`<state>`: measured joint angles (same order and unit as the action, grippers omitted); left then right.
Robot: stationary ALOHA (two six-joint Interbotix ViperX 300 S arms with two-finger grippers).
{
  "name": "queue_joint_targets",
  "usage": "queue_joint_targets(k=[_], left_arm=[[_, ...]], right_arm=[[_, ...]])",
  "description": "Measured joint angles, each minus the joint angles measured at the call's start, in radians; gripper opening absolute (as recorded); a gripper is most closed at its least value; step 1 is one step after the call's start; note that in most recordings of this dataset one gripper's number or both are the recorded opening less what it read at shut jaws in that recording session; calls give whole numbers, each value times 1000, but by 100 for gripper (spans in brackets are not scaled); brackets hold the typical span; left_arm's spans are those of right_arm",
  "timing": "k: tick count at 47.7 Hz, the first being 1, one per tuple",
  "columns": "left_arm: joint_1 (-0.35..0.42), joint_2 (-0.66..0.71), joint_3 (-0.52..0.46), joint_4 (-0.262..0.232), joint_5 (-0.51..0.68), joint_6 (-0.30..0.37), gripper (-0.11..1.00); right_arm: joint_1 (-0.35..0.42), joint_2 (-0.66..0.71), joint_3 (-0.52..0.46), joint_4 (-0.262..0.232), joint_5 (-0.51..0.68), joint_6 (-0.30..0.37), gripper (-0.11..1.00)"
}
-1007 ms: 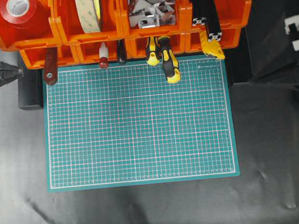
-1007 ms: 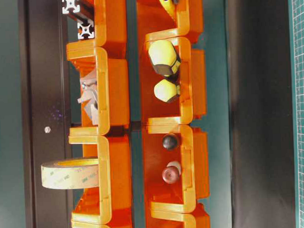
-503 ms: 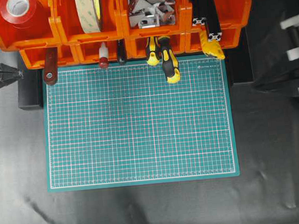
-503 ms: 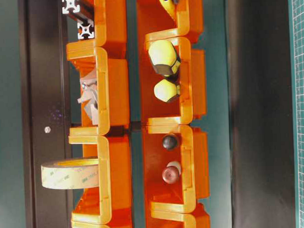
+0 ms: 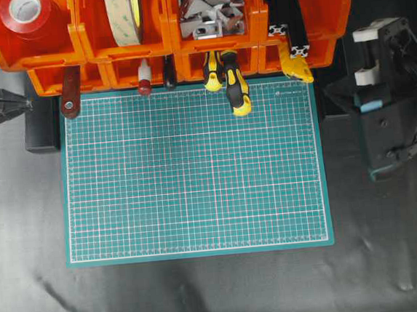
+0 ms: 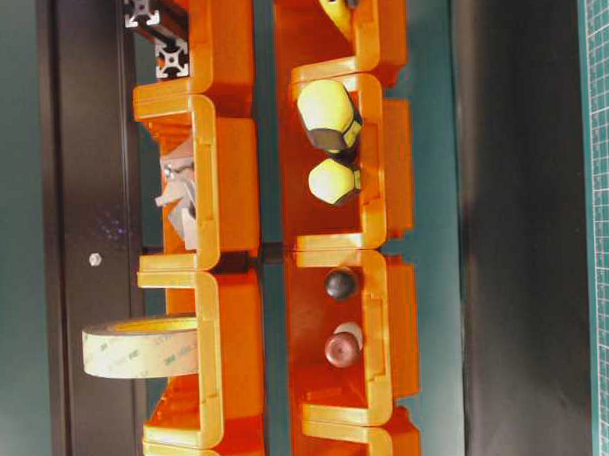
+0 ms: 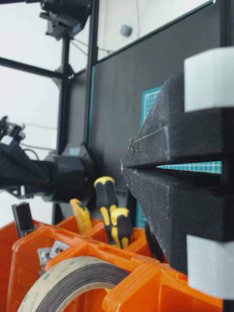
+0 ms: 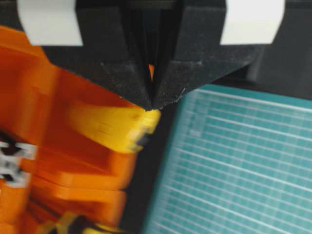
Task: Pick cutter from container rack with right arm.
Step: 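Align the open right gripper around the yellow cutter's end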
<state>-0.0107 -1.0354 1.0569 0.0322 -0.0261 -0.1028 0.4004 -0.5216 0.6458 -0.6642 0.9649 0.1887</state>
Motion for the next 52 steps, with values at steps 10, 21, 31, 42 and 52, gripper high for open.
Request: queue_joint_targets(k=[10, 21, 31, 42, 52], left_arm=[[2, 0, 0, 0, 2, 0, 0], [9, -2, 0, 0, 0, -2, 0], [9, -3, 0, 0, 2, -2, 0], [9, -3, 0, 0, 2, -2, 0], [9, -2, 0, 0, 2, -2, 0]], right_arm=[[215, 26, 32, -281, 198, 367, 0], [245, 37, 129, -336, 115, 540, 1], [227, 55, 152, -337, 64, 546, 20], [163, 94, 153, -341, 11, 546, 79], [129, 156, 153, -385, -17, 549, 72]])
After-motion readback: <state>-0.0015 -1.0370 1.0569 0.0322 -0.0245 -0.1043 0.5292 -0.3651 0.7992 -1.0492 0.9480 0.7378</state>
